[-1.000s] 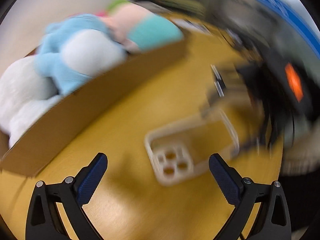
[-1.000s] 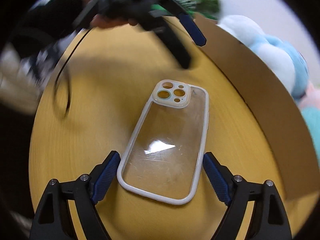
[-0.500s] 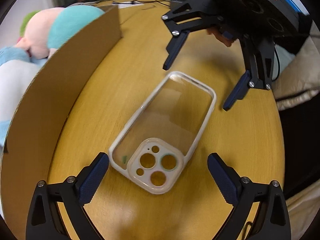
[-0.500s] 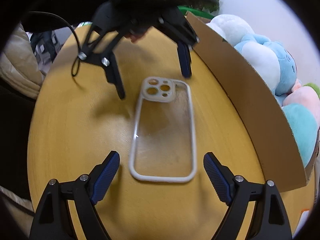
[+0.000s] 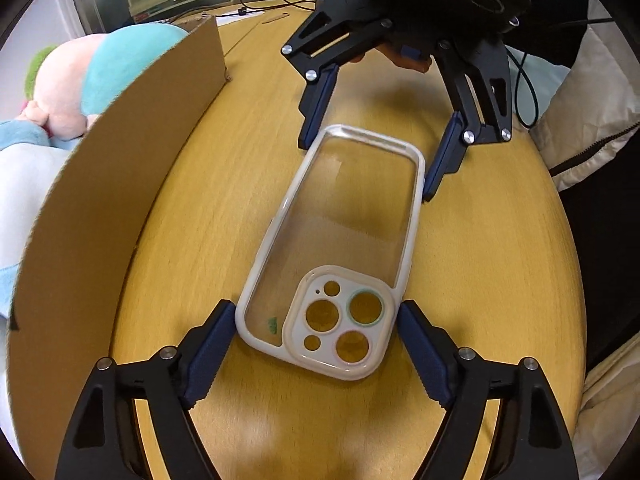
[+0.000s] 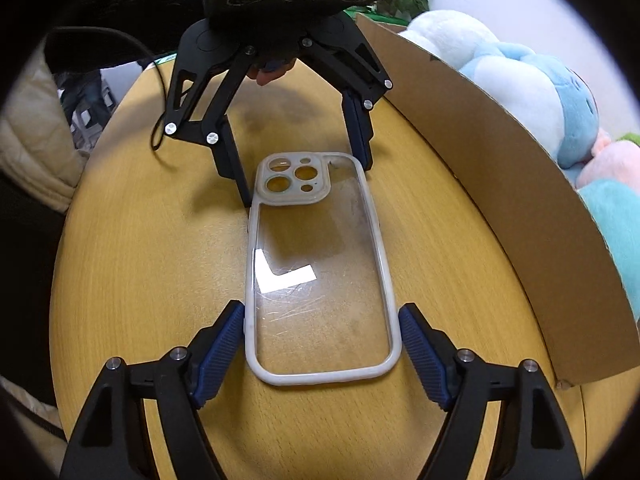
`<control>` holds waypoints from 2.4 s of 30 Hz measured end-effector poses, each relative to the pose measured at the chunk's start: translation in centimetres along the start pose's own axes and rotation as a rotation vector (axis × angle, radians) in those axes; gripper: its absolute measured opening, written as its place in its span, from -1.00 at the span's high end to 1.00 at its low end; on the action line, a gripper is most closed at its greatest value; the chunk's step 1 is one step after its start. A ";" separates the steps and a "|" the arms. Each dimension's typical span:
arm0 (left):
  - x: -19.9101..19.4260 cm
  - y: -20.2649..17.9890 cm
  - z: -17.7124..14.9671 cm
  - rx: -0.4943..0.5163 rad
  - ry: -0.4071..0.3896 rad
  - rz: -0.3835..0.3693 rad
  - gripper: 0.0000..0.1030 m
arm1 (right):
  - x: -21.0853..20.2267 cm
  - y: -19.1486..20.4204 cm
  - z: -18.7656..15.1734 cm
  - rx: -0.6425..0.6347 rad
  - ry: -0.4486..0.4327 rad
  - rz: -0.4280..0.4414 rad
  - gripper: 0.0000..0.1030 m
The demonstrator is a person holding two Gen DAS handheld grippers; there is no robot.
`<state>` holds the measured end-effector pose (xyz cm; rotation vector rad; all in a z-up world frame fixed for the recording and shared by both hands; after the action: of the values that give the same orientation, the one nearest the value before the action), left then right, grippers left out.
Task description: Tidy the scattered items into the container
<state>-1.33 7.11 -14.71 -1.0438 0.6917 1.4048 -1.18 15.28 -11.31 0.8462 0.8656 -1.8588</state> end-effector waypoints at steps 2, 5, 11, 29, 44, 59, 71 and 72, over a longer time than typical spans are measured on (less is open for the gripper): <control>-1.4 -0.1 0.3 0.009 -0.027 0.033 -0.65 | -1.0 0.1 0.3 -0.031 -0.022 -0.007 -0.51; -5.2 0.2 1.4 0.029 -0.080 0.103 -0.63 | -4.1 0.3 0.7 -0.090 -0.057 -0.028 -0.51; -13.7 5.0 5.2 0.077 -0.102 0.284 -0.61 | -8.1 -7.2 7.2 -0.291 -0.131 -0.128 -0.51; -16.7 28.2 4.3 -0.170 -0.094 0.325 -0.61 | 4.3 -26.9 14.3 -0.130 0.023 -0.092 -0.48; -20.5 13.4 -0.2 -0.516 -0.454 0.518 -1.00 | -7.1 -20.2 8.6 0.443 -0.107 -0.537 -0.52; -17.4 -0.9 -3.6 -1.049 -0.779 0.712 -0.99 | -10.2 -8.2 4.5 0.953 -0.045 -0.863 -0.52; -15.5 -0.7 -5.0 -1.163 -0.710 0.758 -0.99 | -11.7 -6.8 4.0 1.001 -0.047 -0.934 -0.52; -15.5 -0.7 -5.0 -1.163 -0.712 0.758 -0.99 | -11.7 -6.8 4.0 0.998 -0.046 -0.934 -0.52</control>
<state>-1.21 -4.12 -2.95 -0.9982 -0.4237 2.7927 -3.83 19.43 1.97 1.0399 0.2152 -3.2285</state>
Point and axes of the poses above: each gripper's, at about its wrist camera, not at the fingertips, and x roughly the way its jaws point, y to its left, z to its top, the point moved 4 cm from there along x, roughly the way its jaws point, and after that the axes turned 11 degrees about -z, right-handed, at the moved point
